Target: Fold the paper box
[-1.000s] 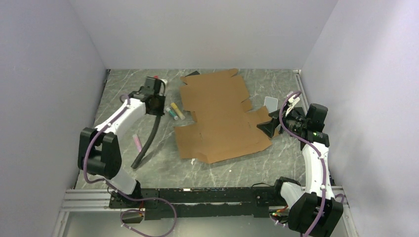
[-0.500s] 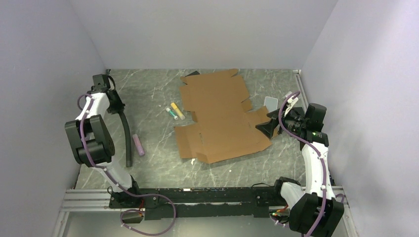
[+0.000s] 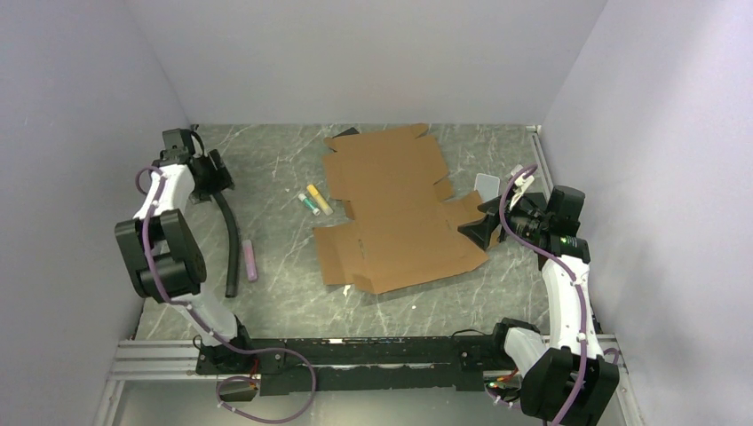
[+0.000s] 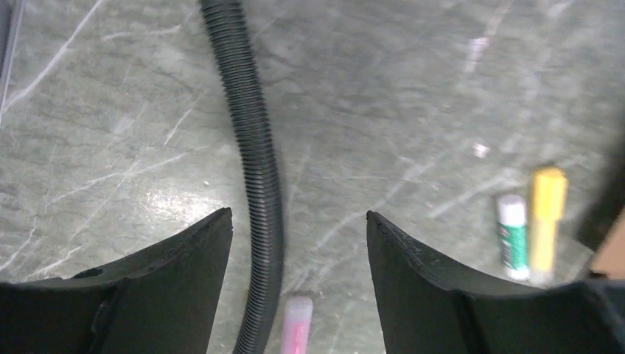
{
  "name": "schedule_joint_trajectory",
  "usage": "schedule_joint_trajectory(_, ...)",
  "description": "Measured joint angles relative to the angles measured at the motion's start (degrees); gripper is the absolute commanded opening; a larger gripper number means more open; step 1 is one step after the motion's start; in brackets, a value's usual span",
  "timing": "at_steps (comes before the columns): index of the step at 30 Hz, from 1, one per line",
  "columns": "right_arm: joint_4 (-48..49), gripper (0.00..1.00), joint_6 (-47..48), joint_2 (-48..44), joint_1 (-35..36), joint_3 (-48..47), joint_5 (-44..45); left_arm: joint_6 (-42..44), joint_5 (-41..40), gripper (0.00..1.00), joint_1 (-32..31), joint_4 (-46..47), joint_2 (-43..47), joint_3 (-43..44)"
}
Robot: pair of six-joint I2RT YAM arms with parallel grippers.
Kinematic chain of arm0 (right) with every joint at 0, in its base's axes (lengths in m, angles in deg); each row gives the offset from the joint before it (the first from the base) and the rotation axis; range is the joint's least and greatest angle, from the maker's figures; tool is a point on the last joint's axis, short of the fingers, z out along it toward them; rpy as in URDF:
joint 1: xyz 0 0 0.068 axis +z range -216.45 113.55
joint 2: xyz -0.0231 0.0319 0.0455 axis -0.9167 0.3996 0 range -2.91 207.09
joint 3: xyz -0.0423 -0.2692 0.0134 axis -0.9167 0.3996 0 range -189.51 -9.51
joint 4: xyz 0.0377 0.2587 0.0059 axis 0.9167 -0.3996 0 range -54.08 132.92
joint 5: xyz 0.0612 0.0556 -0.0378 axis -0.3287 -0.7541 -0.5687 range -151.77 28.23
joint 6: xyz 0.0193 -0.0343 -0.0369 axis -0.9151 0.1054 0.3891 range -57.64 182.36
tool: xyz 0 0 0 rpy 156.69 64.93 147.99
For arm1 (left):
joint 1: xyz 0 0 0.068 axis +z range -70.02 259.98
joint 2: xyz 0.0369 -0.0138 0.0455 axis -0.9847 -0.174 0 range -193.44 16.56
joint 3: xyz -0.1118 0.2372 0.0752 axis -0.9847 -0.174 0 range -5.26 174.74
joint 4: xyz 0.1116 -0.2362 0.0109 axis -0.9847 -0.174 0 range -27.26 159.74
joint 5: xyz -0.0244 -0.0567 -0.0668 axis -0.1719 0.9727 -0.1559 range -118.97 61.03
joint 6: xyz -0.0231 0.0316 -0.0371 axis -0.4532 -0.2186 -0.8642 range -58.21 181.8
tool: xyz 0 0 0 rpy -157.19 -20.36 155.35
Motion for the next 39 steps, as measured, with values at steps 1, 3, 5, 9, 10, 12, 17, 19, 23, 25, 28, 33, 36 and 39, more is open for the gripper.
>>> schedule_joint_trajectory(1, -0.09, 1.00, 0.07, 0.00, 0.00, 0.00, 0.00, 0.00, 1.29, 0.79, 0.04, 0.20, 1.42, -0.20)
schedule_joint_trajectory(3, -0.28, 1.00, 0.31, 0.00, 0.00, 0.00, 0.02, -0.09, 4.15, 0.97, 0.04, 1.40, 5.55, -1.46)
schedule_joint_trajectory(5, -0.31, 1.00, 0.52, 0.00, 0.00, 0.00, 0.02, -0.35, 6.80, 1.00, 0.04, 2.91, 10.47, -3.32)
schedule_joint_trajectory(9, -0.35, 1.00, 1.14, 0.00, 0.00, 0.00, 0.04, -2.25, 11.50, 1.00, -0.02, 6.47, 18.56, -7.02)
schedule_joint_trajectory(10, -0.35, 1.00, 1.29, 0.00, 0.00, 0.00, 0.04, -2.84, 13.09, 1.00, 0.00, 7.23, 19.52, -7.52)
schedule_joint_trajectory(12, -0.35, 1.00, 1.51, 0.00, 0.00, 0.00, 0.04, -3.76, 16.44, 1.00, 0.00, 8.52, 19.65, -7.85)
schedule_joint_trajectory(17, -0.35, 1.00, 1.79, 0.00, -0.26, 0.00, 0.09, -6.27, 25.33, 1.00, -0.20, 11.19, 18.53, -10.27)
schedule_joint_trajectory(19, -0.33, 1.00, 1.79, 0.00, -0.55, 0.00, 0.11, -7.58, 28.13, 1.00, -0.81, 12.15, 18.53, -11.58)
schedule_joint_trajectory(23, -0.33, 1.00, 1.79, 0.00, -1.20, 0.00, 0.22, -9.51, 31.74, 1.00, -3.96, 14.51, 18.53, -13.16)
schedule_joint_trajectory(25, -0.31, 1.00, 1.79, 0.00, -1.51, 0.00, 0.24, -11.02, 33.73, 1.00, -5.62, 16.28, 18.53, -13.84)
schedule_joint_trajectory(28, -0.33, 1.00, 1.81, 0.00, -1.88, 0.00, 0.24, -15.13, 38.91, 0.99, -7.13, 20.83, 18.32, -15.91)
schedule_joint_trajectory(33, -0.31, 1.00, 1.79, 0.00, -2.23, 0.00, 0.28, -18.01, 44.65, 1.00, -6.97, 22.75, 14.62, -15.74)
schedule_joint_trajectory(36, -0.31, 1.00, 1.79, 0.00, -2.23, 0.00, 0.28, -18.01, 44.28, 1.00, -7.65, 21.62, 13.60, -15.72)
schedule_joint_trajectory(39, -0.28, 1.00, 1.77, 0.00, -2.23, 0.00, 0.31, -16.33, 41.38, 0.99, -11.26, 18.88, 13.62, -14.69)
